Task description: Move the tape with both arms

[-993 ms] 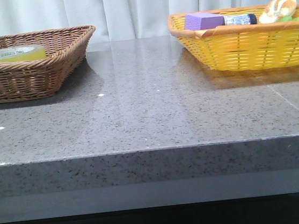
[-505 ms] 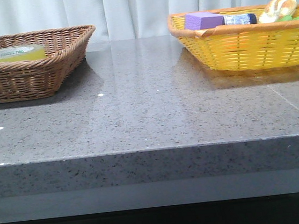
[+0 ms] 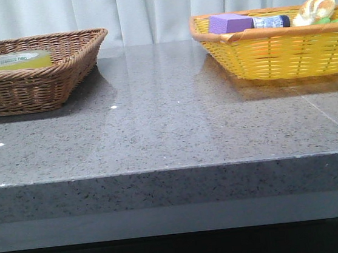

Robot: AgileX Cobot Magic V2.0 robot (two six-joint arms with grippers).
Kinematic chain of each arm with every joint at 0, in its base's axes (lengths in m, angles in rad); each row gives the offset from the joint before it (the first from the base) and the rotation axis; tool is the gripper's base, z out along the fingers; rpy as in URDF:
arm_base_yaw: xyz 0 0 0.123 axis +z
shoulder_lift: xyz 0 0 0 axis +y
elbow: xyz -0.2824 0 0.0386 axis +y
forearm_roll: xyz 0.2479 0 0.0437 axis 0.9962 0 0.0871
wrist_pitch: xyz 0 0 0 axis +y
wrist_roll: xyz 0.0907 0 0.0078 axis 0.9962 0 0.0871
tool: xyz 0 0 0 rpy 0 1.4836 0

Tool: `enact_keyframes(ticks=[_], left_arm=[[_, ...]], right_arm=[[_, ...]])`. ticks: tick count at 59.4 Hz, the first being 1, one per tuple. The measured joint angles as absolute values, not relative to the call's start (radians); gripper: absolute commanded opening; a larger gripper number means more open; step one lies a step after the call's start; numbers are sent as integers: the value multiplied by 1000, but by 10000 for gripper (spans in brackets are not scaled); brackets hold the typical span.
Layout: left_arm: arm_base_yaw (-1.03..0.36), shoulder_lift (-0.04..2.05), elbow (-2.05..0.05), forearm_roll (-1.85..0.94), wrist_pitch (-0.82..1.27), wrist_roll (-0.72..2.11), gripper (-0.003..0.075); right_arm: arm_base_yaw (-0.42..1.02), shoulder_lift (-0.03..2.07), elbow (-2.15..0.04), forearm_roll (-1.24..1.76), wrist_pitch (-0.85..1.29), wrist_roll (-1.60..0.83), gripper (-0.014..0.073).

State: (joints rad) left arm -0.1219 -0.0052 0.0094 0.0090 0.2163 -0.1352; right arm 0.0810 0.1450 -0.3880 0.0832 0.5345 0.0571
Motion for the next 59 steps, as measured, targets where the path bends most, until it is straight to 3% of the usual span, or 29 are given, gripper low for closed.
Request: enact_keyframes(ticks=[20, 42, 59], left_arm=[[-122, -5, 9, 9, 216, -135, -20], [-122, -5, 9, 9, 216, -135, -20], [-122, -5, 9, 9, 214, -135, -20]], right_arm=[[81, 145, -374, 83, 510, 47, -89], [72, -8, -58, 81, 307, -5, -89], [72, -10, 29, 81, 224, -14, -89]])
